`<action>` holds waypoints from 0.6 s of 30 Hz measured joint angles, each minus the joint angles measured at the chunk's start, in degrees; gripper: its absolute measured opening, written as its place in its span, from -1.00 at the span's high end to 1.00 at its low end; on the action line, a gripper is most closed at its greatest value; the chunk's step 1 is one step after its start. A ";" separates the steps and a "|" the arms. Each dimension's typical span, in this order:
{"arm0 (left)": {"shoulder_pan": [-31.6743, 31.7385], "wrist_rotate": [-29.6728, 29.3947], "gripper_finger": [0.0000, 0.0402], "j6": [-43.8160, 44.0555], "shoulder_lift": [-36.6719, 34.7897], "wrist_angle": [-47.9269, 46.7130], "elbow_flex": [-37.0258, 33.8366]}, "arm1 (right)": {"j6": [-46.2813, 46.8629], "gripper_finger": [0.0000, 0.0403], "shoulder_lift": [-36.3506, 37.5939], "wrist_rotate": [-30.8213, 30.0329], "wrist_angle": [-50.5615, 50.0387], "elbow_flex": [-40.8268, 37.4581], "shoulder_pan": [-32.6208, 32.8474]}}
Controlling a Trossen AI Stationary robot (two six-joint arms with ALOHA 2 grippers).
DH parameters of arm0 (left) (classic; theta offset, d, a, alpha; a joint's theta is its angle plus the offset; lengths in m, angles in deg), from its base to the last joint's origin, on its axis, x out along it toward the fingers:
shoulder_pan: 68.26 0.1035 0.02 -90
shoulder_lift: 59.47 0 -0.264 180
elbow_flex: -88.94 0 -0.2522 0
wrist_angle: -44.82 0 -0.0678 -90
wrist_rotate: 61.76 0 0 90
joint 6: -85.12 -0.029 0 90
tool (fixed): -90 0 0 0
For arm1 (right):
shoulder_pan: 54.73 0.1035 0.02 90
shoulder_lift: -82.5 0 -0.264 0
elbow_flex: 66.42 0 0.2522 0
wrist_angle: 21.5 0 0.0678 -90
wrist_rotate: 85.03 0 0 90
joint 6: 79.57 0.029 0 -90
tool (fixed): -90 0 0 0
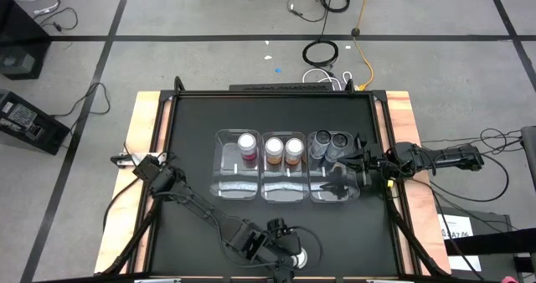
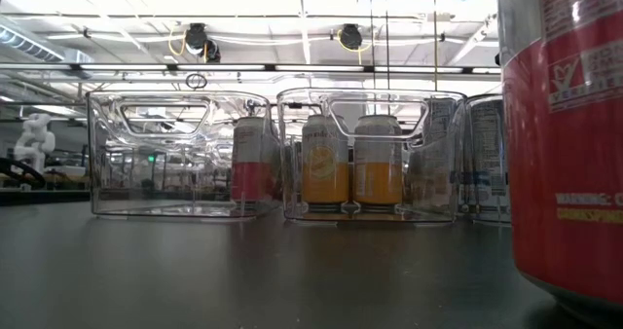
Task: Sort soda cans
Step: Put the pink white soda can into the left transparent bin
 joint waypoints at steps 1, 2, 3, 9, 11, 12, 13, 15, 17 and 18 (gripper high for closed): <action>-0.14 0.00 -0.93 0.00 0.00 -0.10 0.00 | -0.01 1.00 0.00 0.00 0.00 0.00 0.00; -0.12 0.00 -0.93 0.00 0.05 -0.19 0.00 | 0.00 1.00 0.00 0.00 0.00 0.00 0.00; -0.12 -0.02 -0.93 0.06 0.42 0.03 0.00 | -0.01 1.00 0.00 0.00 0.00 0.00 0.00; -0.53 0.46 -0.93 0.30 3.08 3.21 -0.02 | 0.00 1.00 -0.04 0.00 0.00 0.00 0.00; -0.66 0.37 -0.93 0.28 4.30 4.36 -0.04 | 0.01 1.00 -0.13 0.00 0.00 0.00 0.00; -0.67 0.31 -0.93 0.30 4.64 4.58 -0.07 | -0.01 1.00 -0.15 0.01 0.00 0.00 -0.01; -0.65 0.13 -0.93 0.27 4.87 4.61 -0.07 | 0.00 1.00 -0.16 0.00 0.01 0.00 0.00; -0.50 -0.04 -0.93 0.17 5.19 4.81 -0.07 | -0.01 1.00 -0.24 0.00 0.00 0.00 0.00; -0.20 -0.12 -0.93 0.08 5.27 4.55 -0.07 | 0.01 1.00 -0.22 0.00 0.02 0.00 0.00; 0.00 -0.23 -0.93 -0.07 5.27 4.59 -0.07 | -0.01 1.00 -0.22 0.00 0.00 0.00 0.00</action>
